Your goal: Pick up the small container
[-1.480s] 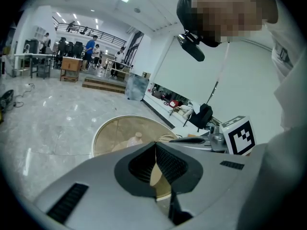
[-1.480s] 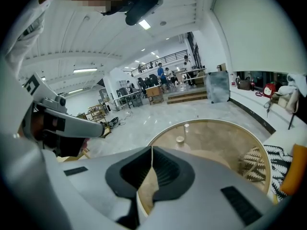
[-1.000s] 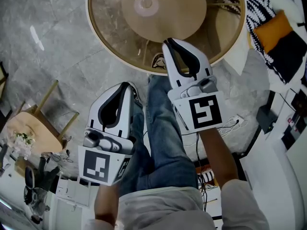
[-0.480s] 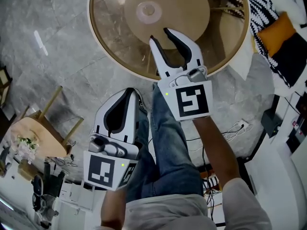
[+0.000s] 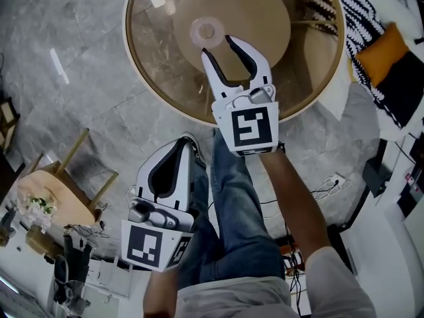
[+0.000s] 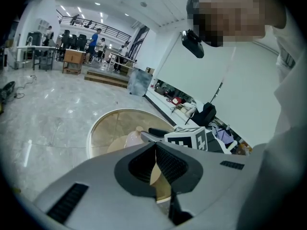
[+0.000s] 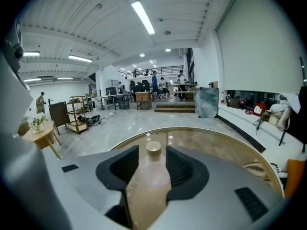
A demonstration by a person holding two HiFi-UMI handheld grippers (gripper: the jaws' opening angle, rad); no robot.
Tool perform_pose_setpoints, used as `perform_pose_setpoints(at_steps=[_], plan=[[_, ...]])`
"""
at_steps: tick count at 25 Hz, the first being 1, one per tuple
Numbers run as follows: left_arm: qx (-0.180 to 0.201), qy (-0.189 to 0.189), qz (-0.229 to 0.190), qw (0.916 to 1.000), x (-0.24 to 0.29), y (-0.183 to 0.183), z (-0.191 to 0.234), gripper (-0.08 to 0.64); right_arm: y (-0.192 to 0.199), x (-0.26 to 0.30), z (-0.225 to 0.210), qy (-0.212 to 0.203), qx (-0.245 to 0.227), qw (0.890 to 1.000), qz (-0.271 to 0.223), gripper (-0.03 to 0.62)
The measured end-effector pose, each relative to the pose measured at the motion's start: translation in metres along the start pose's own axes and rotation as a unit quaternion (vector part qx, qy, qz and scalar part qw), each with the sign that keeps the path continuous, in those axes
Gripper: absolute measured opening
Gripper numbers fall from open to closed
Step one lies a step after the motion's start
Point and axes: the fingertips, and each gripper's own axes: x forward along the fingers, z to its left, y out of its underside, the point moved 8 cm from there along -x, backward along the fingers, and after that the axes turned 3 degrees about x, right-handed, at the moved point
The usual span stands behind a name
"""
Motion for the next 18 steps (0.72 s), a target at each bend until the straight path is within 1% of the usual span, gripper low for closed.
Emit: perform_pose_setpoints(at_steps=[1, 3, 10, 14, 17, 18], plan=[[-0.002, -0.002, 0.000, 1.0000, 0.001, 0.000, 0.000, 0.018, 0.001, 0.003, 0.000, -0.008, 0.001, 1.000, 0.002, 0.189], [-0.005, -0.005, -0.001, 1.0000, 0.004, -0.001, -0.002, 0.018, 0.004, 0.008, -0.001, -0.016, 0.002, 1.000, 0.005, 0.189], [-0.015, -0.016, -0.014, 0.9997, 0.012, -0.003, -0.003, 0.018, 0.013, 0.032, -0.003, -0.020, -0.013, 1.000, 0.020, 0.190], [-0.025, -0.018, -0.022, 0.9993, 0.013, -0.001, -0.004, 0.018, 0.013, 0.042, -0.005, -0.017, -0.024, 0.999, 0.018, 0.187], [-0.029, -0.018, -0.021, 0.9992, 0.011, 0.001, -0.004, 0.018, 0.013, 0.045, -0.003, -0.007, -0.028, 0.999, 0.017, 0.150], [-0.030, -0.017, -0.020, 0.9992, 0.009, 0.002, -0.003, 0.018, 0.013, 0.046, -0.002, -0.004, -0.027, 0.999, 0.017, 0.149]])
